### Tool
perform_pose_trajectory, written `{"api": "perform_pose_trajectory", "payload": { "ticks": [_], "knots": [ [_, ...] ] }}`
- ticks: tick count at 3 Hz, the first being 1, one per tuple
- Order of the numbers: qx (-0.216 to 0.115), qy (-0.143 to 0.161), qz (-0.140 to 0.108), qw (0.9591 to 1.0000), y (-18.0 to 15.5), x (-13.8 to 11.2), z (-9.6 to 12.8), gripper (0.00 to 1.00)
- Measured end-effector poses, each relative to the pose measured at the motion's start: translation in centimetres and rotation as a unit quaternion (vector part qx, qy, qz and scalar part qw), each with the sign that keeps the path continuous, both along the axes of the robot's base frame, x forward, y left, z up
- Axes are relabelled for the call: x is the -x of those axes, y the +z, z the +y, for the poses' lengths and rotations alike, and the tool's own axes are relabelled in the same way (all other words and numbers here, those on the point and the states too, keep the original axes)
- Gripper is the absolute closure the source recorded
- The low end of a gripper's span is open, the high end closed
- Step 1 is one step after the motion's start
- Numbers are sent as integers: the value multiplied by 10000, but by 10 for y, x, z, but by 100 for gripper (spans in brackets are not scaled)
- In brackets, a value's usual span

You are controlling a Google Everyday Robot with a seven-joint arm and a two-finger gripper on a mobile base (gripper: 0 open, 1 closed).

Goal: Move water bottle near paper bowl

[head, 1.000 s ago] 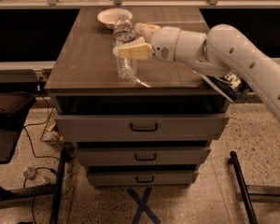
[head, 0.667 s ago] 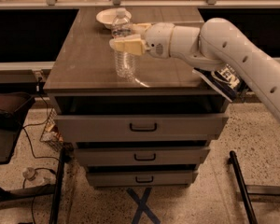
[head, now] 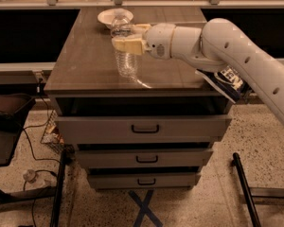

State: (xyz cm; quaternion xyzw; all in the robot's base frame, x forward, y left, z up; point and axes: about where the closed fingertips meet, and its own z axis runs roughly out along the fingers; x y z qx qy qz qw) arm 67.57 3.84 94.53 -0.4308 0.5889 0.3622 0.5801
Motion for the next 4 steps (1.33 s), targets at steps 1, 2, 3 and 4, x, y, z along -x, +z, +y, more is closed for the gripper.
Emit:
{"api": "perform_pose_trajectory", "payload": {
  "ticks": [1,2,3,4],
  "knots": [
    [-1,19,0,10000,0,1,2,100],
    [-1,19,-1,10000,0,1,2,100],
    [144,-221,-193,9995,19,-16,-15,100],
    [60,-791,-177,9967,48,-49,-52,100]
  ]
}}
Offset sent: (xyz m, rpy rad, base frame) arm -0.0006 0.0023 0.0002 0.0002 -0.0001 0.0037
